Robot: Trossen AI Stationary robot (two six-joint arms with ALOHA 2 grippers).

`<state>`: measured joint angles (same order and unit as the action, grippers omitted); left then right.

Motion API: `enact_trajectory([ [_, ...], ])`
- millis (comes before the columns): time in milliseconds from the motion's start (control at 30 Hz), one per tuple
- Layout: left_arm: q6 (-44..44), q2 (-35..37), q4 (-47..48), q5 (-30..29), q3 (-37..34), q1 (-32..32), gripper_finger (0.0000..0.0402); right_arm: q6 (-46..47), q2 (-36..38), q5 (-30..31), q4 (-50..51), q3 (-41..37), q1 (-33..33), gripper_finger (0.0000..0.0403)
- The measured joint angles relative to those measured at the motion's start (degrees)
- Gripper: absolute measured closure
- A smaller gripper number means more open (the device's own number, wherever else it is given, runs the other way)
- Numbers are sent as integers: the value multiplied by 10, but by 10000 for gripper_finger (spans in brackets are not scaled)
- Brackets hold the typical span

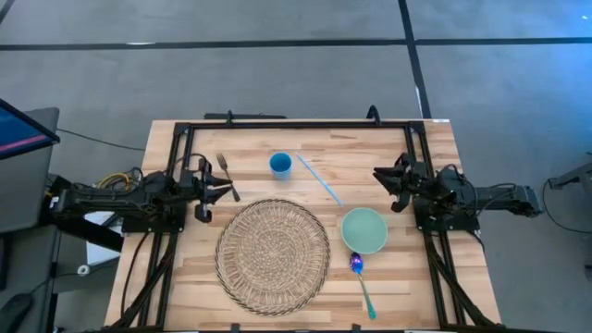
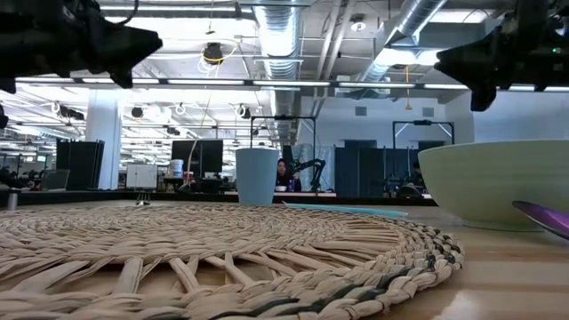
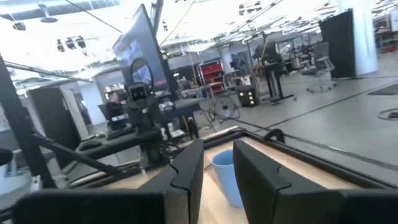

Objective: Pick & Place Utensil
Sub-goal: Put the green bowl on the bottom of the woven placemat

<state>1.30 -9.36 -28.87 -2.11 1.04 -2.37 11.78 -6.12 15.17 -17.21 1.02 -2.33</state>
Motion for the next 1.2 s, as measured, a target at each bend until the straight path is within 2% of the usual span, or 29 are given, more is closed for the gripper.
enact_trajectory([
  [67, -4, -45, -2, 0, 22, 0, 323, 1, -33, -3, -33, 7, 0, 307],
  [267, -16, -217, -5, -12, 113, 0, 323, -4, -160, -18, -45, 76, 18, 262],
  [433, -16, -334, -3, -13, 172, 0, 323, -32, -248, -21, -36, 146, 51, 241],
  [533, 1, -378, -4, -13, 195, 0, 323, -31, -285, -21, 10, 195, 79, 239],
  [700, 23, -412, -6, -13, 207, 0, 318, 52, -373, -18, 132, 265, 137, 239],
  [767, 24, -414, -8, -13, 207, 0, 311, 91, -412, -21, 150, 288, 164, 239],
  [967, 15, -412, -11, -13, 207, 0, 274, 216, -514, -33, 222, 343, 237, 238],
  [1200, 15, -413, -11, -13, 207, 0, 243, 364, -596, -28, 348, 400, 284, 238],
])
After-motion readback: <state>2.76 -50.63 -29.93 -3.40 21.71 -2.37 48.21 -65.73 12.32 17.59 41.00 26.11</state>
